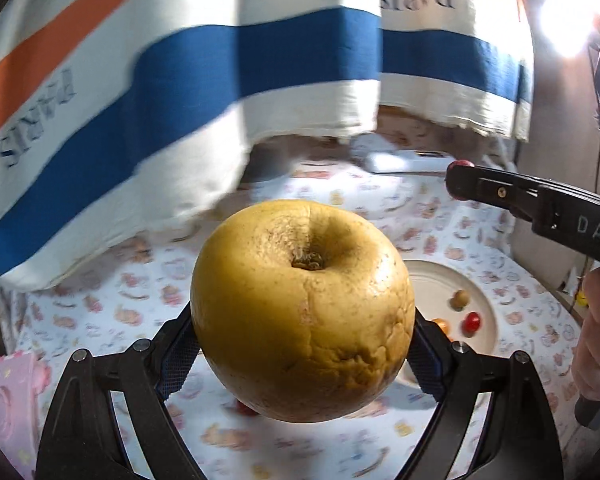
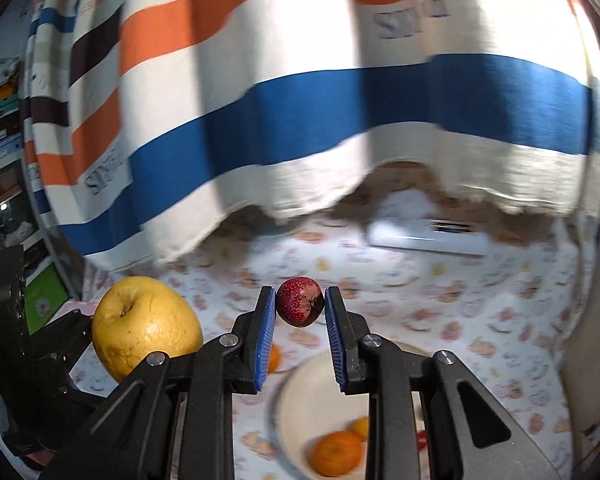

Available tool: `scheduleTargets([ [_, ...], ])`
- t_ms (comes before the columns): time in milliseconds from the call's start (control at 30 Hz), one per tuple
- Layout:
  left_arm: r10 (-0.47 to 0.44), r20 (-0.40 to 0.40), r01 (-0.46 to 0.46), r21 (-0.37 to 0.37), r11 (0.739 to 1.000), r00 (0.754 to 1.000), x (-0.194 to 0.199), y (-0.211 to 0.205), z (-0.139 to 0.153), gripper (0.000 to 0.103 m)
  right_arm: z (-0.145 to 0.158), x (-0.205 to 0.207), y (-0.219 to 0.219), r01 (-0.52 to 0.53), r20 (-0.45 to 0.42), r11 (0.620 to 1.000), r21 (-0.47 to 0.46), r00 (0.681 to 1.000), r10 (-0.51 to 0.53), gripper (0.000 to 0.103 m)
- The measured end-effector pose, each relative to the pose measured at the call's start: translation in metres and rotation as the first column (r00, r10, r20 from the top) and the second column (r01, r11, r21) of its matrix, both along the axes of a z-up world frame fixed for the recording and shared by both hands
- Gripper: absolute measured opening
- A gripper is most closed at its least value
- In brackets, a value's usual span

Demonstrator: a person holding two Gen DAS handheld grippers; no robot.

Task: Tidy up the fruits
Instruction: 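Carry the pomelo and red fruit over the white plate with both tools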

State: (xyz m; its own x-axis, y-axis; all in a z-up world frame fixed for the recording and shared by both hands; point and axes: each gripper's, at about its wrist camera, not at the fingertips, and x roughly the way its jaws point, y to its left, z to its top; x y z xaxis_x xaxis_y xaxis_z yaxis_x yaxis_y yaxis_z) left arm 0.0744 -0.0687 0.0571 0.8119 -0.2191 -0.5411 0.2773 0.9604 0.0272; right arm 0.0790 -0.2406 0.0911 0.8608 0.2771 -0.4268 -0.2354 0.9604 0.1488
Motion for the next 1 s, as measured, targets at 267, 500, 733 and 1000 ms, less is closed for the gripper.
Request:
scheduleTargets([
  [267,-0.090,-0.081,0.087,-0.043,0.995,0.993,0.025,-0.049,-0.021,0.088,-0.036,0.004,-0.058,0.102,-0.039,0.995,-0.009,0.994,-0.102,0.026],
  [500,-0.126,-0.250,0.102,-0.106,0.989,0.960,0.068,-0.074,-0.058,0.088,-0.069,0.031,-0.068,0.125,-0.147,0.992,-0.017,0.981,-0.126,0.026],
  [733,-0.104,-0.254,0.093,-0.056,0.994,0.961,0.080,-0.087,-0.075,0.088,-0.092,0.046,-0.074,0.129,-0.210,0.991,-0.037,0.969,-0.134,0.026],
  [1000,-0.084,-0.294,0.081,-0.024,0.996,0.952,0.091,-0.092,-0.093,0.088,-0.111,0.059,-0.090,0.156,-0.269,0.987,-0.038,0.950,-0.160,0.026],
])
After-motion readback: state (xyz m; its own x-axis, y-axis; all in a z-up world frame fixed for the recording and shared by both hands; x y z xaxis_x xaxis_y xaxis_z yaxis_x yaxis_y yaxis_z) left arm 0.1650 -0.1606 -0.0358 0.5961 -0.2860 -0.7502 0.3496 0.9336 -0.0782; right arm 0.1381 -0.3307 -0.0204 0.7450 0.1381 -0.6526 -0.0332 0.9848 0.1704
